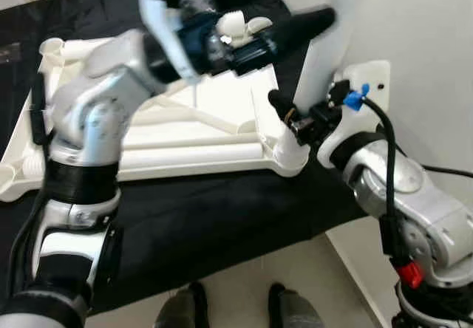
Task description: Building children table
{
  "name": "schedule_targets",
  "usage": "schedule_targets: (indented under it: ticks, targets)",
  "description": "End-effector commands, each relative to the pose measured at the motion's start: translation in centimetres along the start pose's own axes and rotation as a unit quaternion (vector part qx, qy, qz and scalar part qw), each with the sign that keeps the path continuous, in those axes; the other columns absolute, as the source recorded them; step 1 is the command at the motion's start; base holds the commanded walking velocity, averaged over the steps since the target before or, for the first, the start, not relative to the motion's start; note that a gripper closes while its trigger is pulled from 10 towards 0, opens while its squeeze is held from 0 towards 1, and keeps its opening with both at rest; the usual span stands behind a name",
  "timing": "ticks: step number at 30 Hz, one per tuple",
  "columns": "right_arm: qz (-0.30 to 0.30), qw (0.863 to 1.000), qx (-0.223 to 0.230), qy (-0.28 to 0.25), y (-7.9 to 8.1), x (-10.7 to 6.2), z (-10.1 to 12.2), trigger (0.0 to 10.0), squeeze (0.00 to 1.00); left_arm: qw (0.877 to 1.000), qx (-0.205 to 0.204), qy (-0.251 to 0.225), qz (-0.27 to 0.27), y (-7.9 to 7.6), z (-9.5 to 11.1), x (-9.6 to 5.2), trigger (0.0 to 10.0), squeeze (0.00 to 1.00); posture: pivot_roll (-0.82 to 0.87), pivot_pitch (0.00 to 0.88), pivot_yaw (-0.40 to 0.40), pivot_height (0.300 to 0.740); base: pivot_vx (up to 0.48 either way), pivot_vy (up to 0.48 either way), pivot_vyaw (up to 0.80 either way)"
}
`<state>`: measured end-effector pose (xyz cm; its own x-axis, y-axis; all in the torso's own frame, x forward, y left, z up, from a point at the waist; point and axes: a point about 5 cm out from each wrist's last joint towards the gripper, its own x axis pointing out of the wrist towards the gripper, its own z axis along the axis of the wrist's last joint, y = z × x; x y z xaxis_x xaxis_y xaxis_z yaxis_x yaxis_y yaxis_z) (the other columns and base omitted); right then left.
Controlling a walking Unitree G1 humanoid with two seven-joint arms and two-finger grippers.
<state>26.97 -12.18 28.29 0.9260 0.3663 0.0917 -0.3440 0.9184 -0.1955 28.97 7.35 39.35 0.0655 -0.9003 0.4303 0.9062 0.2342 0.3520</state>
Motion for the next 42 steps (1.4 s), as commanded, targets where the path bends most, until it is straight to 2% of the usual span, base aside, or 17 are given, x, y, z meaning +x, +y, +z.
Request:
schedule_targets:
  ticks: [1, 7, 8, 9, 10, 12, 23, 28, 29, 31, 34, 35, 36, 37, 42]
  targets:
    - [-0.004, 0.997, 0.013, 0.074, 0.0, 0.1, -2.6, 10.0, 0.0, 1.0, 0.004, 0.011, -0.009, 0.2, -0.3, 0.5, 10.0, 0.0, -0.05, 0.288, 0.056, 0.74, 0.0, 0.0, 0.0]
    - [-0.007, 0.997, 0.014, 0.071, 0.0, 0.1, -2.4, 10.0, 0.0, 0.999, 0.019, 0.034, -0.007, 2.0, -0.7, 2.0, 10.0, 0.0, -0.05, 0.289, 0.065, 0.74, 0.0, 0.0, 0.0]
    - [-0.008, 0.997, 0.015, 0.07, 0.1, 0.2, -2.4, 10.0, 0.0, 0.999, 0.022, 0.042, -0.004, 2.3, -0.8, 2.7, 9.3, 0.0, -0.05, 0.287, 0.067, 0.74, 0.0, 0.0, 0.0]
    - [-0.008, 0.997, 0.016, 0.069, 0.1, 0.2, -2.4, 10.0, 0.0, 0.998, 0.025, 0.049, -0.002, 2.5, -0.9, 3.1, 9.3, 0.0, -0.05, 0.287, 0.067, 0.74, 0.0, 0.0, 0.0]
    - [-0.008, 0.997, 0.016, 0.068, 0.1, 0.2, -2.3, 10.0, 0.0, 0.998, 0.026, 0.053, -0.003, 2.6, -1.1, 3.5, 0.0, 0.0, -0.05, 0.288, 0.072, 0.74, 0.0, 0.0, 0.0]
    - [-0.009, 0.998, 0.017, 0.067, 0.1, 0.2, -2.3, 10.0, 0.0, 0.998, 0.02, 0.057, -0.012, 2.6, -1.3, 4.0, 0.0, 0.0, -0.05, 0.287, 0.072, 0.74, 0.0, 0.0, 0.0]
    - [-0.012, 0.998, 0.017, 0.064, 0.1, 0.2, -2.2, 10.0, 0.0, 0.997, 0.01, 0.061, -0.037, 2.6, -1.7, 4.6, 0.0, 0.0, -0.05, 0.283, 0.077, 0.74, 0.0, 0.0, 0.0]
    - [-0.003, 0.999, 0.03, 0.046, -0.2, 0.3, -1.6, 10.0, 0.0, 0.997, 0.011, 0.06, -0.054, 2.7, -1.6, 4.9, 0.0, 0.0, -0.05, 0.283, 0.078, 0.74, 0.0, 0.0, 0.0]
    - [0.018, 0.999, 0.042, 0.019, -0.8, 0.3, -0.9, 10.0, 0.98, 0.996, 0.012, 0.06, -0.063, 2.5, -1.6, 4.9, 0.0, 0.0, -0.05, 0.28, 0.075, 0.74, 0.0, 0.0, 0.0]
    - [0.124, 0.99, 0.053, -0.032, -1.6, -0.2, 0.6, 10.0, 1.0, 0.995, 0.013, 0.061, -0.083, 2.1, -1.7, 4.8, 0.0, 0.0, -0.05, 0.278, 0.073, 0.74, 0.0, 0.0, 0.0]
    - [0.156, 0.985, 0.054, -0.044, -1.8, -0.4, 1.1, 10.0, 1.0, 0.994, 0.013, 0.062, -0.089, 2.0, -1.8, 4.7, 0.0, 0.0, -0.05, 0.278, 0.073, 0.74, 0.0, 0.0, 0.0]
    - [0.272, 0.959, 0.038, -0.069, -2.9, -1.8, 2.4, 10.0, 1.0, 0.992, 0.016, 0.064, -0.11, 1.4, -1.9, 4.7, 0.0, 0.0, -0.05, 0.272, 0.065, 0.74, 0.0, 0.0, 0.0]
    - [0.31, 0.947, 0.029, -0.076, -3.4, -2.3, 2.9, 10.0, 1.0, 0.991, 0.017, 0.064, -0.118, 1.2, -1.9, 4.6, 0.0, 0.0, -0.05, 0.272, 0.065, 0.74, 0.0, 0.0, 0.0]
    - [0.31, 0.947, 0.029, -0.076, -3.4, -2.3, 2.9, 10.0, 1.0, 0.991, 0.017, 0.064, -0.118, 1.2, -1.9, 4.6, 0.0, 0.0, -0.05, 0.272, 0.065, 0.74, 0.0, 0.0, 0.0]
    - [0.406, 0.908, 0.03, -0.099, -5.7, -2.4, 4.3, 10.0, 1.0, 0.985, 0.031, 0.067, -0.156, 0.4, -2.0, 4.8, 0.0, 0.0, -0.05, 0.26, 0.061, 0.74, 0.0, 0.0, 0.0]
